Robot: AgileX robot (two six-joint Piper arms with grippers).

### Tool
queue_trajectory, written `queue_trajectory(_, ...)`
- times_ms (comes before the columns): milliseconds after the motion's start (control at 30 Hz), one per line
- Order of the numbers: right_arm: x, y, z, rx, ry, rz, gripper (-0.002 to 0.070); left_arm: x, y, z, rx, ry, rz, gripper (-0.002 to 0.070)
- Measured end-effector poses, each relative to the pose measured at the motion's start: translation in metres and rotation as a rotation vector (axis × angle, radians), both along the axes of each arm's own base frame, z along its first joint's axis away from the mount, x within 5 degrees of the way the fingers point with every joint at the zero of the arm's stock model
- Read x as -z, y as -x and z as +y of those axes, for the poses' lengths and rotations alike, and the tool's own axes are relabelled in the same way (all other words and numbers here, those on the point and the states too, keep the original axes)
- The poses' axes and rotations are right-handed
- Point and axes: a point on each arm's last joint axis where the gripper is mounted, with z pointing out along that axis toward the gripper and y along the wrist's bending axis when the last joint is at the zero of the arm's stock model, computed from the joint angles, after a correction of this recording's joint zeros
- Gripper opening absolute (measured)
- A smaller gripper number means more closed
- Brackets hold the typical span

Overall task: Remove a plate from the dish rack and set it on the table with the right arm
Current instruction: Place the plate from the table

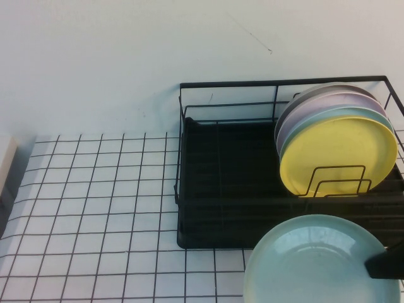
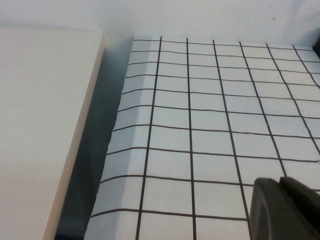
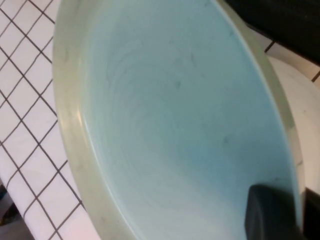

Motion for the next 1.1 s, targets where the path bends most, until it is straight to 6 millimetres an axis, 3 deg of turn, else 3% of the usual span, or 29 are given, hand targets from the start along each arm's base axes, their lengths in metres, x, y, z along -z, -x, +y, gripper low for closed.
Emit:
queue_trajectory(200, 0.026, -0.013, -0.001, -0.011, -0.003, 0.071, 0.0069, 0.000, 0.000, 0.000, 0.000, 0.000, 0.000, -0.0003)
queue_trajectory(400, 0.041, -0.019, -0.002, 0.004, 0.013, 0.097, 0.0088, 0.000, 0.000, 0.000, 0.000, 0.000, 0.000, -0.0003)
queue_trajectory(467, 0.044, -0.020, -0.003, 0.008, 0.014, 0.106, 0.0128, 0.000, 0.000, 0.000, 0.000, 0.000, 0.000, -0.0003)
queue_trajectory(667, 0.050, -0.022, -0.003, -0.022, 0.018, 0.103, 0.0360, 0.000, 0.000, 0.000, 0.000, 0.000, 0.000, -0.0003)
queue_trajectory(800, 0.043, -0.027, -0.004, -0.082, 0.033, 0.093, 0.0410, 0.000, 0.000, 0.000, 0.000, 0.000, 0.000, -0.0003)
queue_trajectory(967, 0.016, -0.039, -0.009, -0.123, 0.092, 0.181, 0.0379, 0.000, 0.000, 0.000, 0.000, 0.000, 0.000, -0.0003)
queue_trajectory(1100, -0.013, -0.043, -0.010, -0.103, 0.104, 0.166, 0.0174, 0.000, 0.000, 0.000, 0.000, 0.000, 0.000, -0.0003)
